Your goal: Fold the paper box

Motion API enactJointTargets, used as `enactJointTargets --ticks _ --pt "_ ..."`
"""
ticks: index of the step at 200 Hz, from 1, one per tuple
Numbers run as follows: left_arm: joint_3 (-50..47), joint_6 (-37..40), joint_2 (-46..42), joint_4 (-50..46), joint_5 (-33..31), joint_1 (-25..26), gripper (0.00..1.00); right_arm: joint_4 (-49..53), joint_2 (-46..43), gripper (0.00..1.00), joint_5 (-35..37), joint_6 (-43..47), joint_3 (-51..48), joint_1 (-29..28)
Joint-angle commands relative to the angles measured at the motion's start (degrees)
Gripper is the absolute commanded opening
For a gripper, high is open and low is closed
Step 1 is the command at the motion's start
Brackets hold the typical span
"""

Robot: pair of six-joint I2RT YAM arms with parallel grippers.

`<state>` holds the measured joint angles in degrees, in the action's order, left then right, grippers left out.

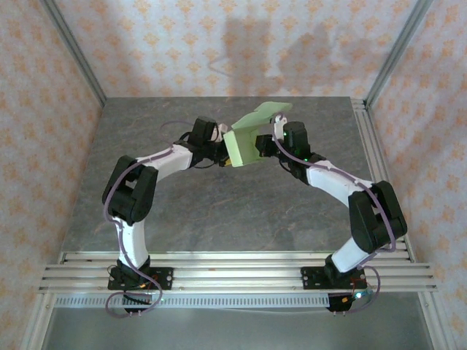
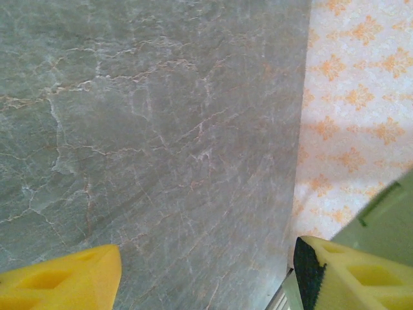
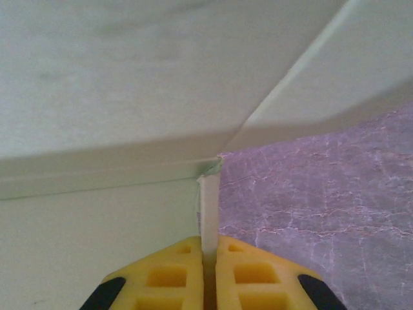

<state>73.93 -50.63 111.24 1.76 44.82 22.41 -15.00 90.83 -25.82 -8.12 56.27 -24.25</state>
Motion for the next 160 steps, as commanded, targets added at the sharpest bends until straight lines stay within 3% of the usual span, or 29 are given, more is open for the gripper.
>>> enactJointTargets --ticks 1,50,105,160 --pt "3.13 -4.09 0.4 6.29 3.12 1.67 0.72 1.11 1.65 0.09 0.98 3.9 -0.73 -3.44" --pt "2.28 -2.65 0.31 3.87 1.47 0.48 0.81 1.19 -0.97 0.09 2.85 4.24 -1.72 -2.89" --pt "-5.62 0.36 -0.66 1.85 -1.77 -5.69 0.89 -0.87 -5.2 0.09 0.42 0.23 -4.8 0.17" --pt "-12.64 2.31 -3.68 0.34 -6.83 -12.26 0.9 5.3 -6.5 0.08 6.99 1.01 -7.29 0.71"
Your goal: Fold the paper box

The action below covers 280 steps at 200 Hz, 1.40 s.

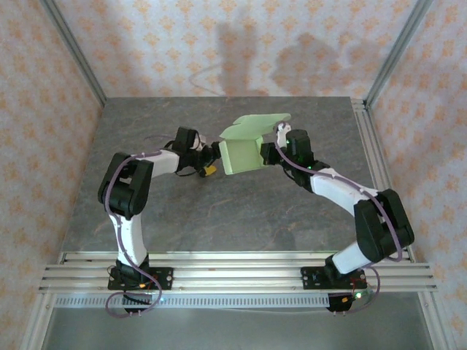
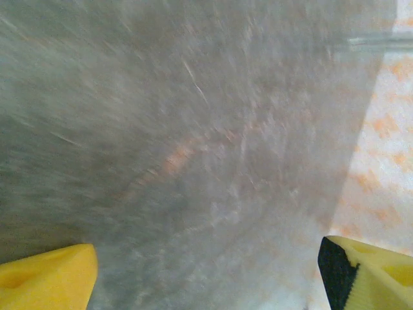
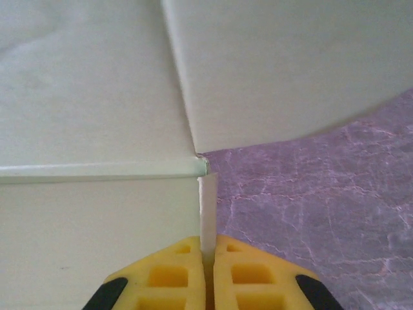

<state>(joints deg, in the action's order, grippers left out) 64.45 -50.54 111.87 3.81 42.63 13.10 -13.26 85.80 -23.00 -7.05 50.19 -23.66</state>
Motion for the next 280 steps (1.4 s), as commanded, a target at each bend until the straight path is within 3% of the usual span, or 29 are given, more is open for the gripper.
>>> enactJointTargets --ticks 1,68,127,170,193,209,238,280 --pt "-3.26 2.26 -4.39 -1.76 -4.74 -3.01 0.9 3.79 -1.45 0.08 4.36 -0.02 -1.23 0.11" --pt "-2.51 9.33 -11.72 -9.88 -13.55 -4.35 0.94 16.69 4.0 0.06 27.13 -1.21 -0.44 -4.75" --pt "-1.64 11.9 -14.38 -13.26 -16.34 -4.31 0.94 23.89 11.19 0.08 37.62 -6.26 3.71 -6.49" --pt "-1.56 12.96 -15.69 -13.7 -16.88 -4.23 0.96 26.76 12.17 0.16 37.93 -8.36 5.61 -6.49" --pt "-1.74 14.26 -16.69 -13.09 -17.08 -4.14 0.97 26.03 9.18 0.3 36.14 -7.42 5.18 -6.44" --pt "-2.31 15.36 -18.3 -11.91 -18.33 -3.72 0.97 27.12 6.57 0.48 34.8 -5.91 5.48 -6.23" --pt "-1.25 18.75 -19.91 -12.34 -20.95 -2.55 1.0 27.68 1.65 0.68 28.31 -2.67 4.85 -4.38" --pt "-0.35 25.82 -21.57 -7.1 -24.31 -0.44 1.0 28.47 -6.07 0.81 15.05 4.6 4.07 2.01"
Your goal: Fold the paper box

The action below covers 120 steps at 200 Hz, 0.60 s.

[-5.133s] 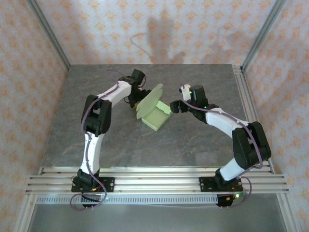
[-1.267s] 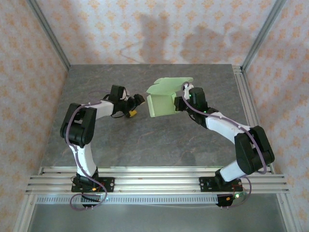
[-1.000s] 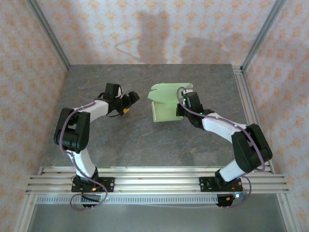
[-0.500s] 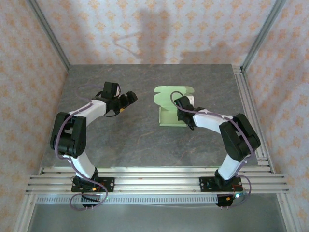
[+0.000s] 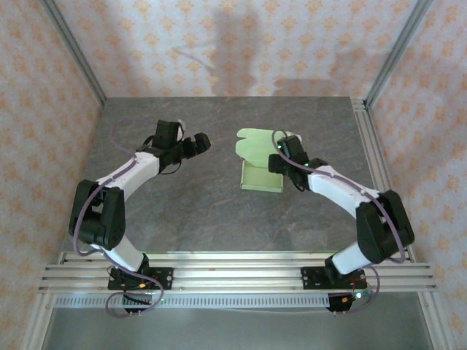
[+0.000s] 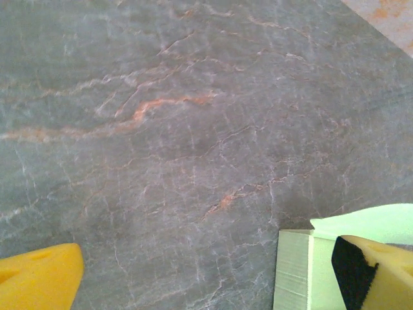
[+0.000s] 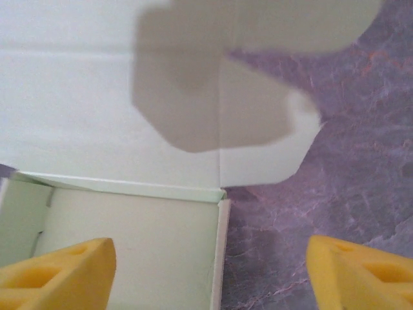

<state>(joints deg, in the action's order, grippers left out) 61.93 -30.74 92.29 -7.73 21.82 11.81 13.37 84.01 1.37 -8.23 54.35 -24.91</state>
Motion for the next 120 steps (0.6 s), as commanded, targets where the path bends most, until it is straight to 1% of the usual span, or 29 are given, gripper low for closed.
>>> enactJointTargets --ticks 1,21,37,59,76,97,120 --pt "2.2 6.12 -1.96 4.59 -3.35 0.85 1.0 1.85 -4.37 0.81 -9.69 5.99 -0.1 3.4" --pt "3.99 7.86 -0.58 7.45 -2.33 0.59 1.0 1.5 -6.44 0.83 -15.62 10.02 0.03 6.47" --pt "7.03 10.93 1.23 7.27 -0.07 1.12 1.0 2.59 -6.99 0.83 -18.06 11.01 1.52 8.32" --pt "11.88 19.95 3.56 3.11 1.45 3.22 1.0 4.79 -7.1 0.83 -21.13 12.13 4.18 10.4" --pt "12.63 27.35 4.1 3.62 1.7 4.72 0.99 6.51 -6.9 0.84 -22.29 12.82 5.9 11.81" --pt "15.1 35.66 5.3 1.56 4.22 5.93 0.98 7.22 -6.93 0.84 -25.0 13.24 6.86 13.57" --pt "20.7 43.8 8.57 -4.61 8.88 6.2 0.9 7.44 -7.39 0.84 -26.97 13.57 6.91 14.52"
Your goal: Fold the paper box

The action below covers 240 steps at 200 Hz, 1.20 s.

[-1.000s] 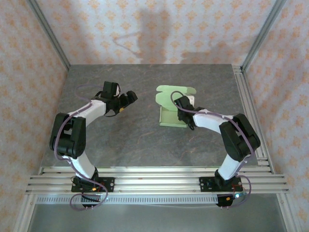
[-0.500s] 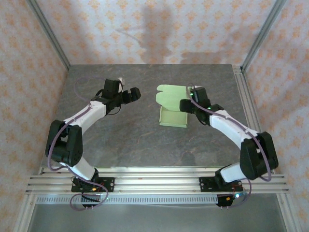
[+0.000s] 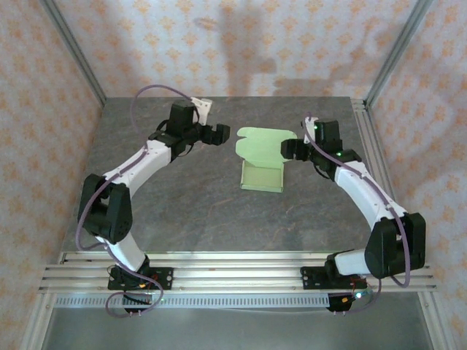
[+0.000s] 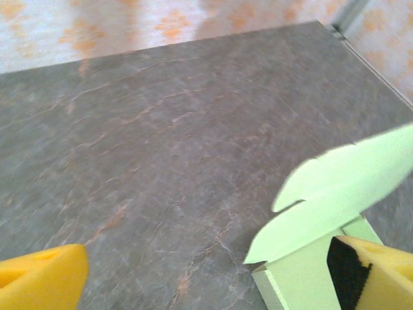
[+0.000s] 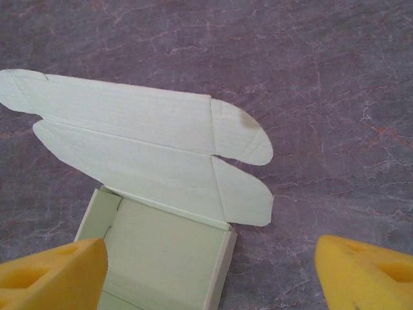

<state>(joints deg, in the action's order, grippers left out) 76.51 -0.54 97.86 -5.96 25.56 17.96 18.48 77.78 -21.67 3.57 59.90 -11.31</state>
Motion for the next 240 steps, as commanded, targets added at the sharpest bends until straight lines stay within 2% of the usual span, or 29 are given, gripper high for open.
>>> enactJointTargets --ticks 1,26,55,101,123,166,199,240 --pt "6.47 14.01 3.1 -6.8 5.44 0.06 0.9 2.38 -1.15 0.84 -4.01 1.82 1.36 0.93" --pt "13.71 25.82 8.0 -16.08 10.64 1.18 0.77 2.87 -1.62 0.84 -5.0 2.15 0.99 1.03" --pt "24.33 36.43 15.95 -29.08 15.78 1.42 0.68 3.15 -1.61 0.84 -5.57 1.84 1.01 1.07" --pt "36.66 44.65 25.03 -40.61 16.53 1.43 0.57 3.32 -1.5 0.84 -6.02 1.63 1.36 1.06" --pt "39.42 46.44 27.44 -42.45 16.64 1.43 0.5 3.51 -1.4 0.84 -5.93 1.71 1.42 1.07" --pt "43.76 48.23 30.36 -46.76 21.8 1.39 0.38 3.58 -0.84 0.84 -6.02 1.45 1.53 1.05" --pt "45.27 48.79 31.37 -48.19 22.73 1.42 0.35 3.86 -0.38 0.84 -6.05 1.46 1.84 1.04" --pt "46.22 47.33 32.44 -46.23 21.29 1.38 0.38 4.04 -0.31 0.84 -6.38 1.3 1.98 1.03"
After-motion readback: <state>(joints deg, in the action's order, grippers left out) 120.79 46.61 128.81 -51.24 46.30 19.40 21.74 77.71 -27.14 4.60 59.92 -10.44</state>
